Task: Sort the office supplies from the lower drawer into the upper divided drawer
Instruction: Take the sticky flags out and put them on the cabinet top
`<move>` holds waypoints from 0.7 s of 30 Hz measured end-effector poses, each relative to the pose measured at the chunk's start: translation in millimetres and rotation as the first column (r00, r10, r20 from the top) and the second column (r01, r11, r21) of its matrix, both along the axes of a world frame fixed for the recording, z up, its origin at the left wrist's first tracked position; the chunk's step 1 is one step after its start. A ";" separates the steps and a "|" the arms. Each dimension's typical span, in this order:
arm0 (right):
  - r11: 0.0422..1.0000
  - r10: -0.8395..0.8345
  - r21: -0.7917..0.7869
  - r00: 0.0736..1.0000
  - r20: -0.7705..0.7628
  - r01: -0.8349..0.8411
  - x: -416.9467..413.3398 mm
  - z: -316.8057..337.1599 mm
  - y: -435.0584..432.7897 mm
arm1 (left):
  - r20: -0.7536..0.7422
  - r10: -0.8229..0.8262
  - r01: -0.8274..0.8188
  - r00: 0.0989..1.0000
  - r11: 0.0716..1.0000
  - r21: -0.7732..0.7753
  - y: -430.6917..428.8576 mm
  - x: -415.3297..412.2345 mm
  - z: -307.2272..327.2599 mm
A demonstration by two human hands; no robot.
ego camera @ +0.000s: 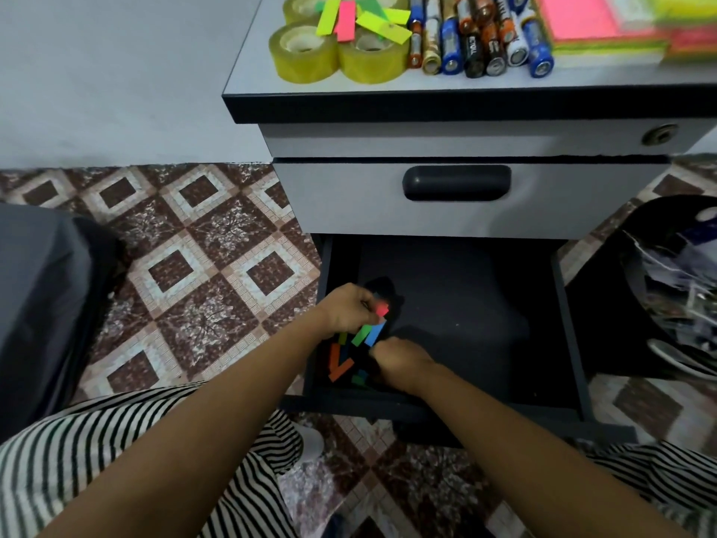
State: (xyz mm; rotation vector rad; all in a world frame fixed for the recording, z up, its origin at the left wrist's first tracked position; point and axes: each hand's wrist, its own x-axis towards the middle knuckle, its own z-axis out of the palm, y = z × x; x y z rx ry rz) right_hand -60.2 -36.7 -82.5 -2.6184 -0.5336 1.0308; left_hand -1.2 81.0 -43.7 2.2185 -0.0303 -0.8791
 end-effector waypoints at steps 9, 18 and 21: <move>0.998 -0.037 0.041 0.996 -0.086 0.040 0.5 -0.5 1.4 | -0.038 0.058 -0.060 0.998 0.997 -0.051 0.1 -0.6 1.3; 0.993 -0.034 0.110 0.993 -0.115 0.046 0.2 -5.0 2.2 | -0.039 0.055 -0.057 0.998 0.997 -0.048 0.8 -0.9 -1.3; 0.982 -0.103 0.139 0.980 -0.169 0.127 -0.4 -6.7 -1.1 | -0.041 0.056 -0.059 0.998 0.997 -0.058 0.8 -1.1 -2.5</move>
